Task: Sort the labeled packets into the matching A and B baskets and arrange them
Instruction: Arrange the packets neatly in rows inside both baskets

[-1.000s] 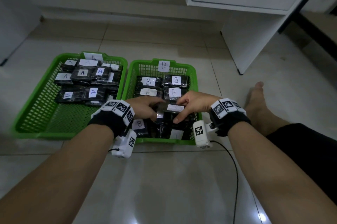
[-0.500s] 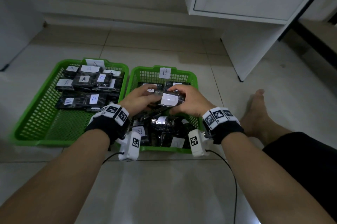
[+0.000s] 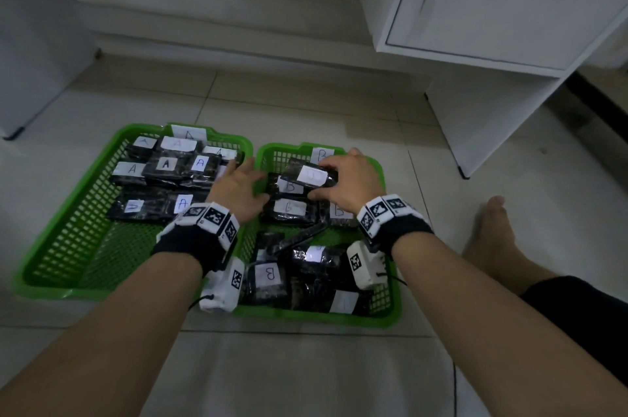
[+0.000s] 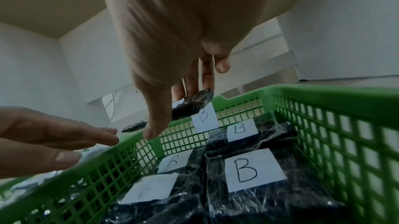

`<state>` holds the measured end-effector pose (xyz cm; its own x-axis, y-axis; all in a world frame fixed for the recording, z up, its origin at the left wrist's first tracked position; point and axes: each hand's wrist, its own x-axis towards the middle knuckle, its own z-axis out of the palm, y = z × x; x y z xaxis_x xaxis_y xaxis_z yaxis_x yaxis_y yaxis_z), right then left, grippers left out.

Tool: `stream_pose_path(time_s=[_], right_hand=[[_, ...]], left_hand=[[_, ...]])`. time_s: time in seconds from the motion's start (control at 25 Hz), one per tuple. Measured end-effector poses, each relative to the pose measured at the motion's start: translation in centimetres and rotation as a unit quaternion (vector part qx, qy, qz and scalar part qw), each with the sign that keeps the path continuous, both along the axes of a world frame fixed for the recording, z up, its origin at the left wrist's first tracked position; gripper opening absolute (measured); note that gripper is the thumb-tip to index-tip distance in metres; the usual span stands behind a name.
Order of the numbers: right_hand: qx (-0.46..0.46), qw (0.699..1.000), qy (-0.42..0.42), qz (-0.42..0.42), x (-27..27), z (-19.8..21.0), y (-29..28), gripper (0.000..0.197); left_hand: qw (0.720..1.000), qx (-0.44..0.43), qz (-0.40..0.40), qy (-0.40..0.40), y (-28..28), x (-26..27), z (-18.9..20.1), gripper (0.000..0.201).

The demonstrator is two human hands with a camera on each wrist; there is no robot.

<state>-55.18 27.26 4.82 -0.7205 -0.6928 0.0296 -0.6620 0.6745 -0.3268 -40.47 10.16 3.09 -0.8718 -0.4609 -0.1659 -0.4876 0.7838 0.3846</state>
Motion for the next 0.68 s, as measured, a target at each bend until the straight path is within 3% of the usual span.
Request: stream_pose_path(time_s=[0.2, 0.48, 0.68], right_hand=[[0.056, 0.997, 0.022, 0.046, -1.2, -1.8, -4.7, 0.039], [0.127, 0.989, 0.009, 0.072, -2.3, -3.1, -7.4, 0.065], [0.101, 0.993, -0.007, 0.067, -2.5, -2.5, -6.9, 0.043]], left_hand=[[1.000, 0.005, -0.002, -0.007, -0.1, 0.1, -0.7, 0.070], [0.997, 0.068, 0.010, -0.019, -0.6, 0.2, -0.3, 0.078], [0.997, 0.067, -0.012, -0.037, -0.8, 0.3, 0.1, 0.076]])
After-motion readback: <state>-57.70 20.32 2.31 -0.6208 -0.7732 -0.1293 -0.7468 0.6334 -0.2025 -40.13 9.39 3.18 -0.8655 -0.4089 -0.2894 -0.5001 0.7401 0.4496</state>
